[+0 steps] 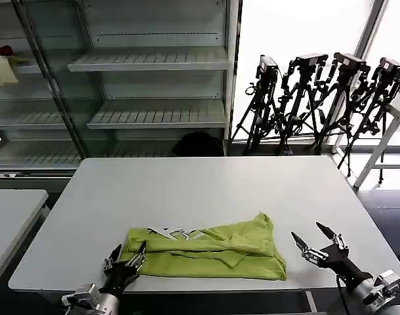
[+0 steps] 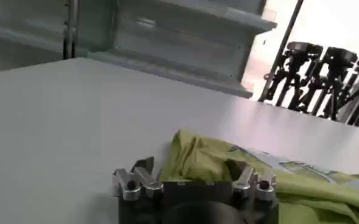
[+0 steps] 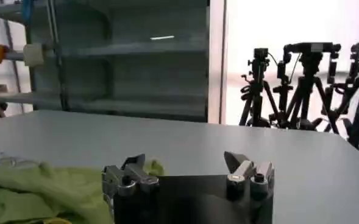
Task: Fold and organize the clothes.
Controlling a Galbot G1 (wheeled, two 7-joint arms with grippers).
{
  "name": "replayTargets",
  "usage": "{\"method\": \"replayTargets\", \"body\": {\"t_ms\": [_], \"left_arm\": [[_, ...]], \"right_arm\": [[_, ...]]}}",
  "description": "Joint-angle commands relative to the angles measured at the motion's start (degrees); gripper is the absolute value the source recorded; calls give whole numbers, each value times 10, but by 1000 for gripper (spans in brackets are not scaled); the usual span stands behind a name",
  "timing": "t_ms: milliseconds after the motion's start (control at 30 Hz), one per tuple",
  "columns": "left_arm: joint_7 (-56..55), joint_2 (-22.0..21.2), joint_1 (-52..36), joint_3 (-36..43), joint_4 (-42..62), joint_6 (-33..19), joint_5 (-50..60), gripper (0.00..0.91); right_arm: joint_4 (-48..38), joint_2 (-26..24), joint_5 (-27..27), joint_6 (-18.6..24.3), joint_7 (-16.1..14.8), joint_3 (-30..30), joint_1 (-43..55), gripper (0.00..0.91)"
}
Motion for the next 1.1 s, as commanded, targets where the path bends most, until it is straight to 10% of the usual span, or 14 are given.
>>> {"method": "replayTargets", "body": {"t_ms": [33, 533, 1100], "left_arm": [[11, -17, -6, 16, 20, -9, -5, 10], [-45, -8, -13, -9, -29, -53, -51, 0], [-31, 135, 0, -403, -27, 35, -225, 0]], "right_arm": [[-4, -1, 3, 4, -15, 3, 4, 907], [-4, 0, -3, 1, -8, -20, 25, 907], [-4, 6, -15, -4, -1, -53, 59, 907]]}}
